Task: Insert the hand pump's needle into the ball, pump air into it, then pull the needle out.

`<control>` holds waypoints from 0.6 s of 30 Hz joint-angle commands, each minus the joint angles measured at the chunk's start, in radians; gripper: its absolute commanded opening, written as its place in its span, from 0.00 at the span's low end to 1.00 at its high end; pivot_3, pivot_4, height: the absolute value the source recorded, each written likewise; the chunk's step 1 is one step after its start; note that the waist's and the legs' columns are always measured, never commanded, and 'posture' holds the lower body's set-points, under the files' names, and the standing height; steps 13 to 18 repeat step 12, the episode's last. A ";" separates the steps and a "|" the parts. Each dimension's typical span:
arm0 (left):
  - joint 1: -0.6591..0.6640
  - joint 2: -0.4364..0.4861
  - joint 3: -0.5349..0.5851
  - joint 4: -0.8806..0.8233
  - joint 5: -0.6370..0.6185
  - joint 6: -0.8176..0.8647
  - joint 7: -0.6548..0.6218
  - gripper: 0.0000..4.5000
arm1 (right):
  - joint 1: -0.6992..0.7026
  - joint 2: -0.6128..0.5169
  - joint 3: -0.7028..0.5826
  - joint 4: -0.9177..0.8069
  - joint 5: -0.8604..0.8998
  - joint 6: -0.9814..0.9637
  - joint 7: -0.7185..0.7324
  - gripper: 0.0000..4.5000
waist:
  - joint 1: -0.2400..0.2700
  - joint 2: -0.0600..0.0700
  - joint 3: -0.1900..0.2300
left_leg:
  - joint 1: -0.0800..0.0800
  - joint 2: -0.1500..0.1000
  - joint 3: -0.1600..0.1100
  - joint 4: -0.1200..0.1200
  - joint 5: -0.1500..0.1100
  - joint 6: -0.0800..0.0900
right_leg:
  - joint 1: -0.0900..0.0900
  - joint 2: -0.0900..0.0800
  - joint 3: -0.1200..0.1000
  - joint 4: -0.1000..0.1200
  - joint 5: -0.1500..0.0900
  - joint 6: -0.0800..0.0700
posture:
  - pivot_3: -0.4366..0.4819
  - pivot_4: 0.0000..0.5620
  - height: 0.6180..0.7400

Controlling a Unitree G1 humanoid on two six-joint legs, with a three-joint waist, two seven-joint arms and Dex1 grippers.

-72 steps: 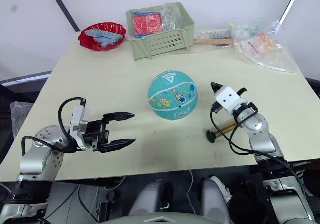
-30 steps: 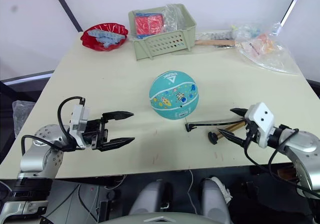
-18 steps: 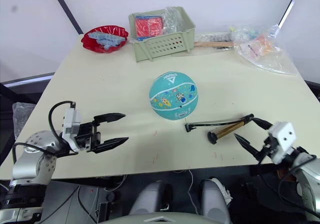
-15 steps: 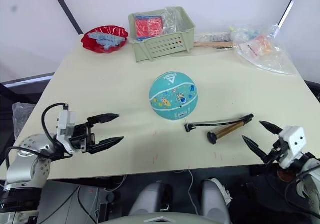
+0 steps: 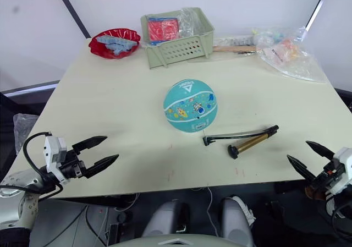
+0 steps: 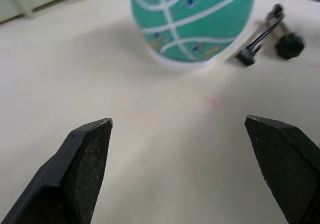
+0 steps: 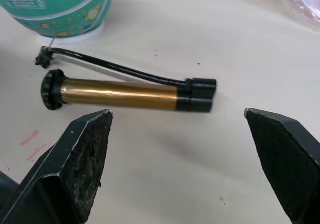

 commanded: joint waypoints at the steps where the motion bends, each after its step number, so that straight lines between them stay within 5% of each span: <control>1: 0.013 -0.001 0.039 0.007 0.011 -0.013 0.051 1.00 | -0.012 -0.027 -0.054 0.045 0.027 -0.045 0.048 0.99 | 0.001 0.000 0.000 | 0.000 0.000 0.000 0.000 0.000 0.000 | 0.000 0.000 0.000 0.000 0.000 0.000 | 0.48 0.27 0.98; 18: 0.056 0.011 -0.005 0.015 0.129 -0.024 0.157 1.00 | -0.072 -0.037 -0.056 0.119 0.021 -0.077 0.083 0.99 | -0.001 0.001 0.000 | 0.000 0.000 0.000 -0.002 -0.003 -0.005 | -0.002 -0.007 -0.002 0.000 0.000 -0.001 | 0.48 0.27 0.98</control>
